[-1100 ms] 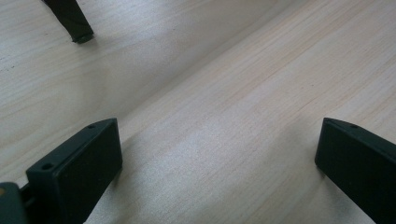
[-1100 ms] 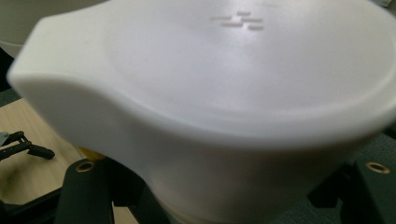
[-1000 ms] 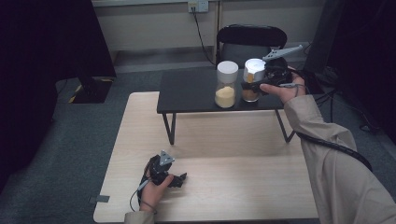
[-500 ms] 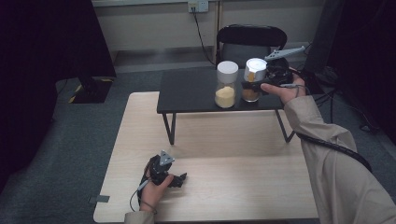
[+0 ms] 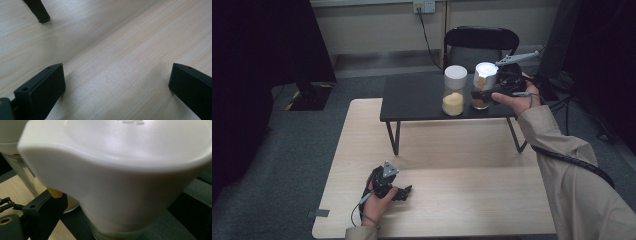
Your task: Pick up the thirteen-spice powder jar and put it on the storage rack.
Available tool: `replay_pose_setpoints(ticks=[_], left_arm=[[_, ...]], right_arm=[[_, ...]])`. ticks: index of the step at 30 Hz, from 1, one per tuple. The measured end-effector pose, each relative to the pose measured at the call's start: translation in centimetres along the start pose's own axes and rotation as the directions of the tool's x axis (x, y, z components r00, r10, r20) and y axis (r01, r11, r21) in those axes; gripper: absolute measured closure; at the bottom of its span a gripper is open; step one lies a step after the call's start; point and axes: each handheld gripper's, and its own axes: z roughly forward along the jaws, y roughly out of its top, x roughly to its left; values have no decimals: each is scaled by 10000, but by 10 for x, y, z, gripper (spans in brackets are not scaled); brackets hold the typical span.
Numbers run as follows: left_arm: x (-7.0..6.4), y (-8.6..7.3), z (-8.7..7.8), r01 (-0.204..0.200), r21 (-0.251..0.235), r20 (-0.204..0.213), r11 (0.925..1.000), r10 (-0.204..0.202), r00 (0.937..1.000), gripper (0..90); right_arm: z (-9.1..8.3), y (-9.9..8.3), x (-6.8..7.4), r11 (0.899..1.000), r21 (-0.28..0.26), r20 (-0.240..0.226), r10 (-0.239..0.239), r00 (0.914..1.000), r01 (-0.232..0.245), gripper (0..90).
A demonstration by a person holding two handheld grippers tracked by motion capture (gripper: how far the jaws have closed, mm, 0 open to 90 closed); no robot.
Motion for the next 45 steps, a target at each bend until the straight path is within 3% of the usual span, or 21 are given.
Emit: replay_pose_setpoints(ticks=[11,32,45], left_arm=[[0,0,0,1,-12,-5,10000,-1,10000,0],[0,0,0,-2,-14,-10,10000,2,10000,0],[0,0,0,22,-15,3,10000,-22,10000,0]], right_arm=[[-10,-9,3,9993,-110,-147,352,9993,-354,5],[-22,-41,14,9990,-260,-511,336,9981,-350,1],[-25,-68,18,9978,-415,-1160,466,9922,-517,1]])
